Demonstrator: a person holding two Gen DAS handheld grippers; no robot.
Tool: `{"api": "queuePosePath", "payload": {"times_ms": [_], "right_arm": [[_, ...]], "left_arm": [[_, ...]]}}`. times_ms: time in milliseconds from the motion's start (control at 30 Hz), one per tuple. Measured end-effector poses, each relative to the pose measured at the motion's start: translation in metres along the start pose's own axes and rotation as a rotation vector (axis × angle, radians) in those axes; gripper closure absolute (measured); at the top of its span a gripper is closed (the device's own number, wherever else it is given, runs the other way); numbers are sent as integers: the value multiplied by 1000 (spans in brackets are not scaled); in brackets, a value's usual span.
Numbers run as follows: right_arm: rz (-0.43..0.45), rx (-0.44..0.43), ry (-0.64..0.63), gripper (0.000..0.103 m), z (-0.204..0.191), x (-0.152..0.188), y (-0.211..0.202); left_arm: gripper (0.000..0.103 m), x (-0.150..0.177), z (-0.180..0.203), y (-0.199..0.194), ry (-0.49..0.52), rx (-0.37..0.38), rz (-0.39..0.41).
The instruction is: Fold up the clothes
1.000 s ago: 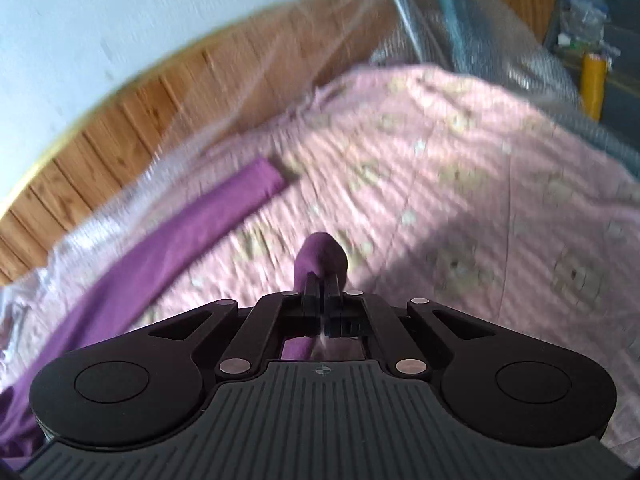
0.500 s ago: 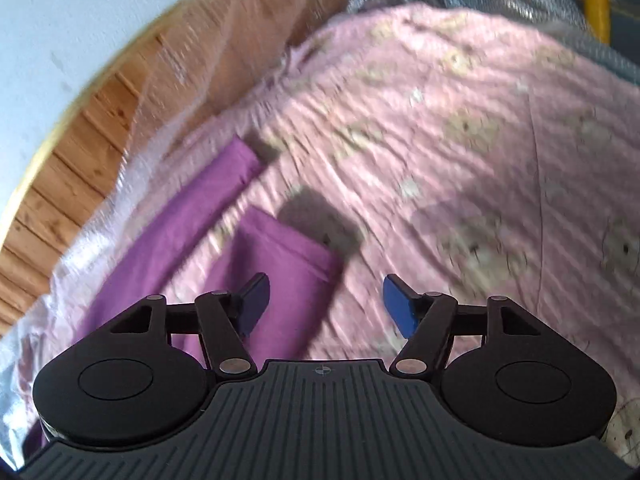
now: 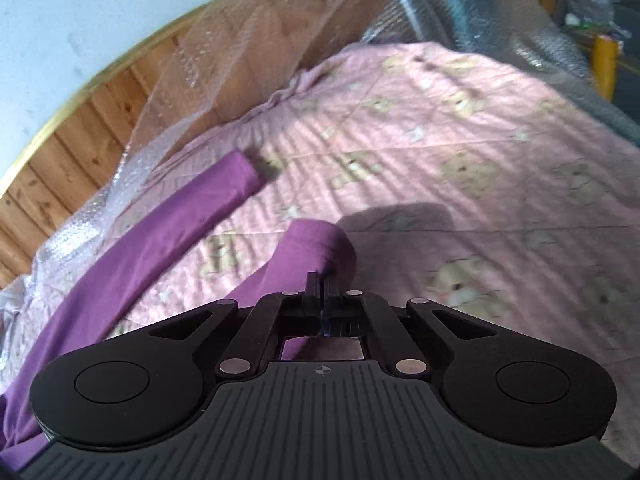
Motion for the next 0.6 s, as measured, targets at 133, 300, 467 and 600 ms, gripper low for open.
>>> {"api": "queuePosePath", "payload": {"times_ms": [133, 300, 467, 600], "right_arm": [[-146, 126, -69, 93, 44, 30, 17], [80, 293, -8, 46, 53, 15, -50], [38, 196, -60, 46, -34, 44, -62], [-53, 21, -210, 46, -156, 78, -59]], "left_arm": [[80, 28, -8, 16, -32, -57, -48], [61, 42, -34, 26, -98, -85, -66], [61, 32, -54, 64, -179, -54, -87], [93, 16, 27, 61, -14, 235, -57]]}}
Point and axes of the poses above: each gripper's, at about its wrist camera, not at the fingertips, and y roughly the way its jaws point, z to its right, x to its underside, the point moved 9 cm from there along y, roughly the way its jaws point, and after that the axes turned 6 degrees about -x, right-handed, at the moved point
